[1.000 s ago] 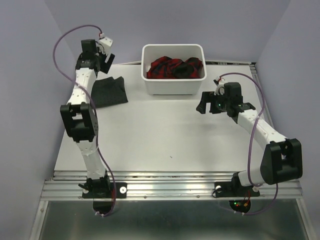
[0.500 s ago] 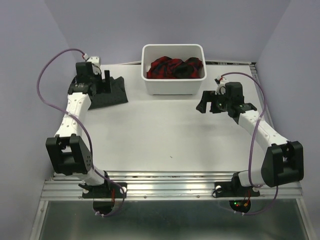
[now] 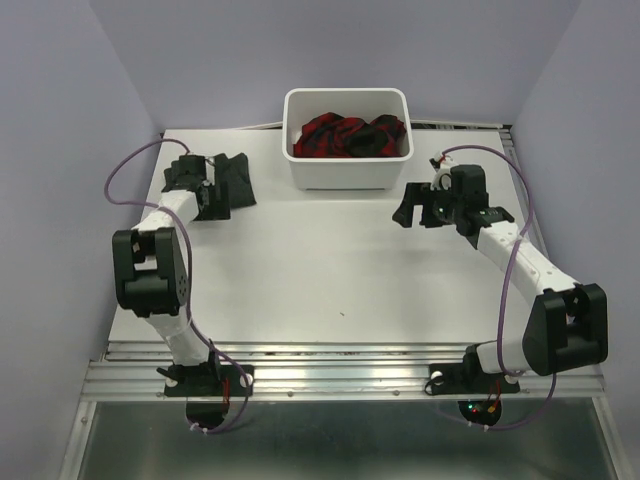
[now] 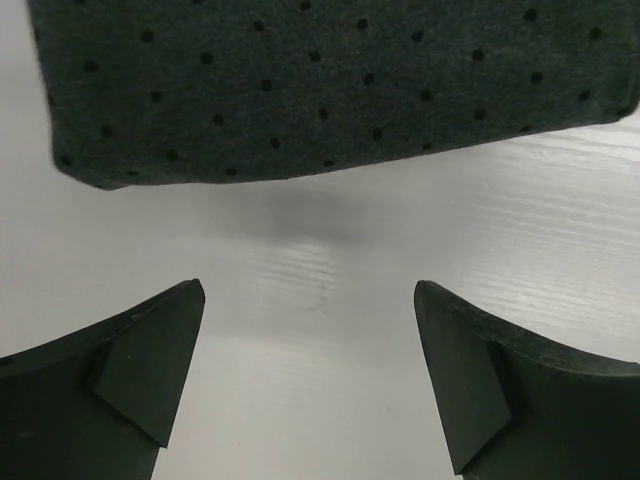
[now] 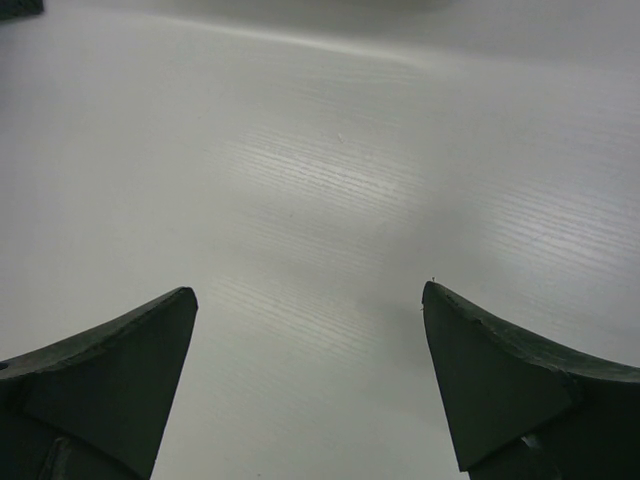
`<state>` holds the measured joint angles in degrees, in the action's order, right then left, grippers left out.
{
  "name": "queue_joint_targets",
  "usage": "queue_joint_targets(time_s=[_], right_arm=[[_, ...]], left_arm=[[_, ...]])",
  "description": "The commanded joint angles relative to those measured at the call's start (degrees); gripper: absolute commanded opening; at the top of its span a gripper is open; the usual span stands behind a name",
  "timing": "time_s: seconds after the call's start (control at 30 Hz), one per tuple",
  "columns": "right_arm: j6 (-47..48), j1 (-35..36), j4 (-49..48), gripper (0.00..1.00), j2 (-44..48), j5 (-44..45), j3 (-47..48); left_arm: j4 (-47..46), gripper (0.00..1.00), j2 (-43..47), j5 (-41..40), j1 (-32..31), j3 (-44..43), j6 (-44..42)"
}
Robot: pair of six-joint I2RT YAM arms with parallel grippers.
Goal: Fold and stack the skirts
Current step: Neatly place the folded skirt to the corner
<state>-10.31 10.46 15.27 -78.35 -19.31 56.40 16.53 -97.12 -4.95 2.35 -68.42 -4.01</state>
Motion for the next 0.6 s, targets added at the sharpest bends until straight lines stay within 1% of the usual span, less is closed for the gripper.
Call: queue_joint_targets(time_s=[0.0,0.17,0.3,0.4,0.57], right_arm=[[0.6,-0.4,-0.2,1.0,2.1,0.4,0.1],[0.8,-0.4,-0.3,1.0,1.6,-0.1,0.0],[0.9,-0.4,-0.4,1.0,1.0,-0.3,0.5],[0.7,-0.4,-0.4,1.0,0.4,-0.6,0.9],[0.7,-0.4,-0.5,1.0,-0.2,-0.8,1.4]], left_arm=[[-2.5,0.98,-6.2,-0.3,0.4,-3.8,0.6],[-3.8,0.98,-11.0,2.1,0.8,-7.5,1.1],[-5.0,0.98,-14.0,3.4,1.1,-10.1,-2.8],[-6.3,0.98,-17.3,7.7,2.7,-12.3,-7.6],[-5.3,0.98,-24.1,8.6,3.9,-19.7,-12.2]])
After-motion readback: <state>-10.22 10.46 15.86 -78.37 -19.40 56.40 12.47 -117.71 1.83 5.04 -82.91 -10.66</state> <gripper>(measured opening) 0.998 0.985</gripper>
